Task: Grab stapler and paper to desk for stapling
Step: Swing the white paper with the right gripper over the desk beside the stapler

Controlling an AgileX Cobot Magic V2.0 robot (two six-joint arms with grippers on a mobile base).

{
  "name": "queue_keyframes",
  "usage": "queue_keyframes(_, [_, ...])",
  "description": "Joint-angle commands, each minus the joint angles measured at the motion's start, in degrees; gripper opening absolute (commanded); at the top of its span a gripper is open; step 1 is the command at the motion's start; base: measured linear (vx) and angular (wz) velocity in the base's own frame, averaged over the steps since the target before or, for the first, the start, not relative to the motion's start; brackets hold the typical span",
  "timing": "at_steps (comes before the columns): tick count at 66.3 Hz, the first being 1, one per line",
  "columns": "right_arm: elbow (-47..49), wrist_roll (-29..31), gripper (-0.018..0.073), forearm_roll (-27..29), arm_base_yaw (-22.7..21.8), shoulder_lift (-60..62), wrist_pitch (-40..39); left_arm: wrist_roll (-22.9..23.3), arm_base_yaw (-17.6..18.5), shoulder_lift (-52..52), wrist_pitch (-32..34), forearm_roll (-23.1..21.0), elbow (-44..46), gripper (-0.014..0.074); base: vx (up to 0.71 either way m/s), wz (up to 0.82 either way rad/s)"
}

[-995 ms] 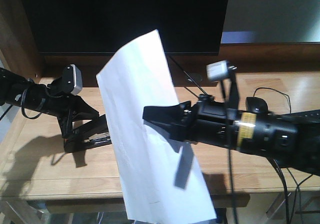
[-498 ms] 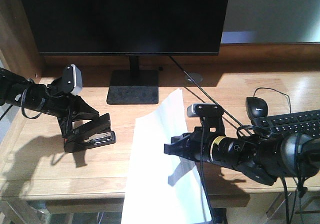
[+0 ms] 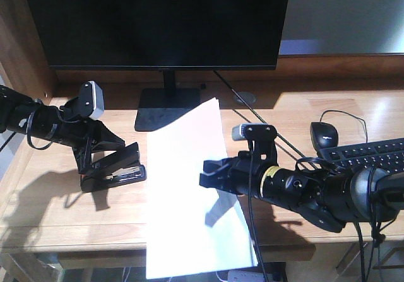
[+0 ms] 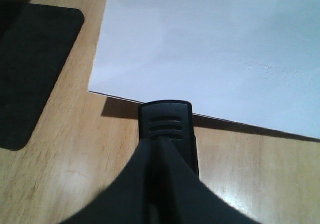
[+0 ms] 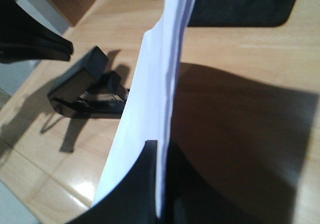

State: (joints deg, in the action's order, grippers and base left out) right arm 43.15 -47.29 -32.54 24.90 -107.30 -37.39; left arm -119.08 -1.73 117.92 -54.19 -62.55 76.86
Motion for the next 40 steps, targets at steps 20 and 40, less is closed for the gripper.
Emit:
queue_keyframes(20, [9.46, -5.58, -0.0005, 0.04, -0.15, -4.86, -4.04, 0.49, 0.3, -2.98, -1.79, -3.22, 1.27, -0.0007, 0.0, 0.0])
queue_keyframes(40, [12.97, -6.96, -0.0005, -2.07, -0.15, -7.96, -4.0, 0.49, 0.3, -2.98, -1.79, -3.22, 1.27, -0.0007, 0.0, 0.0])
